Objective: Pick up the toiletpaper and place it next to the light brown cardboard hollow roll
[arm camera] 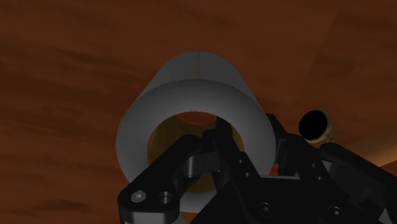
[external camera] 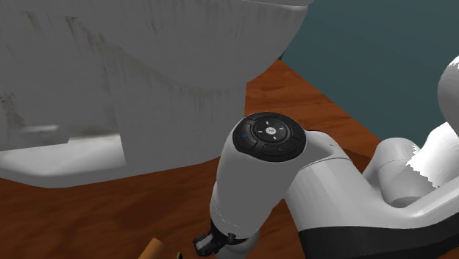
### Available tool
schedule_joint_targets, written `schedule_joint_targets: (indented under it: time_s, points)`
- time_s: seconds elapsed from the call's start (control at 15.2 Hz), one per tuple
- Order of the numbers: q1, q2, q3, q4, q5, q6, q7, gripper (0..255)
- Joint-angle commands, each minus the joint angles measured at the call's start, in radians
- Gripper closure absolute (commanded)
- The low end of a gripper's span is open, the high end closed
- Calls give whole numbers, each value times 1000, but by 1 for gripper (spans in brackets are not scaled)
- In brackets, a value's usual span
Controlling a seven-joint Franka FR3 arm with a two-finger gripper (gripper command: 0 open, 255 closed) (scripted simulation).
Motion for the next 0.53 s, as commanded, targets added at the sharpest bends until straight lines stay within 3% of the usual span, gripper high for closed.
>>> schedule_joint_targets:
  time_s: [0.0, 0.4, 0.46]
  points:
    - [-1, 8, 3, -3, -6, 11, 5, 255]
    - [-1, 8, 3, -3, -6, 11, 5, 255]
    - [-1, 8, 3, -3, -6, 11, 5, 0]
